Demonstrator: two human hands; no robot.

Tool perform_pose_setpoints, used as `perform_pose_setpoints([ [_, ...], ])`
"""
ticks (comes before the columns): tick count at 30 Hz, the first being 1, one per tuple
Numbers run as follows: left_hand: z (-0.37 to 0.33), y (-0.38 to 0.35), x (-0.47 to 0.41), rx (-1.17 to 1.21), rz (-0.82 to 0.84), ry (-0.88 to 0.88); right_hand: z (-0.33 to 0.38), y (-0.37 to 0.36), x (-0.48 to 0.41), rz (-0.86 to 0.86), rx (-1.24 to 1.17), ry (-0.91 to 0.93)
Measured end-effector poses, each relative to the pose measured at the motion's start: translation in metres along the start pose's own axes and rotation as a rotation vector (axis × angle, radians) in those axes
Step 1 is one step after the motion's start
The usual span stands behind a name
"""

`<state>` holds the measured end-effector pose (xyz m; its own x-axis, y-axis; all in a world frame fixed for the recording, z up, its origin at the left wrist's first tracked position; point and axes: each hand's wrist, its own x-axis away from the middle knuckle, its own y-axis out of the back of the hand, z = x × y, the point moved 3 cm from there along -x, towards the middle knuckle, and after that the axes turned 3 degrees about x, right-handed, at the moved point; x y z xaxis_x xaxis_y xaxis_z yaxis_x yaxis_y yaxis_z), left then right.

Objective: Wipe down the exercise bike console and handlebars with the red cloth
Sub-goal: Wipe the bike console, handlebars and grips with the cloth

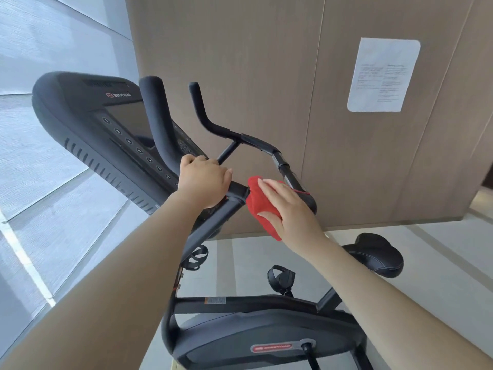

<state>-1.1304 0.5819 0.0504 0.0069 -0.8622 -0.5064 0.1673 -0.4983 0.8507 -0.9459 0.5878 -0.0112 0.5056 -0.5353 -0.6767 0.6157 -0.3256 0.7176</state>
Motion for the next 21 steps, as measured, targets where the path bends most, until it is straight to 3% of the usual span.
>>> perform_pose_setpoints([
  [7, -0.001, 0.001, 0.001, 0.023, 0.025, 0.012, -0.027, 0.016, 0.020, 0.055, -0.130, -0.087],
  [11, -0.002, 0.002, 0.000, 0.021, 0.033, 0.025, -0.036, 0.023, 0.023, -0.017, -0.265, -0.173],
  [21, -0.003, 0.000, -0.001, 0.010, 0.027, 0.038, -0.044, 0.017, 0.035, -0.146, -0.243, -0.027],
])
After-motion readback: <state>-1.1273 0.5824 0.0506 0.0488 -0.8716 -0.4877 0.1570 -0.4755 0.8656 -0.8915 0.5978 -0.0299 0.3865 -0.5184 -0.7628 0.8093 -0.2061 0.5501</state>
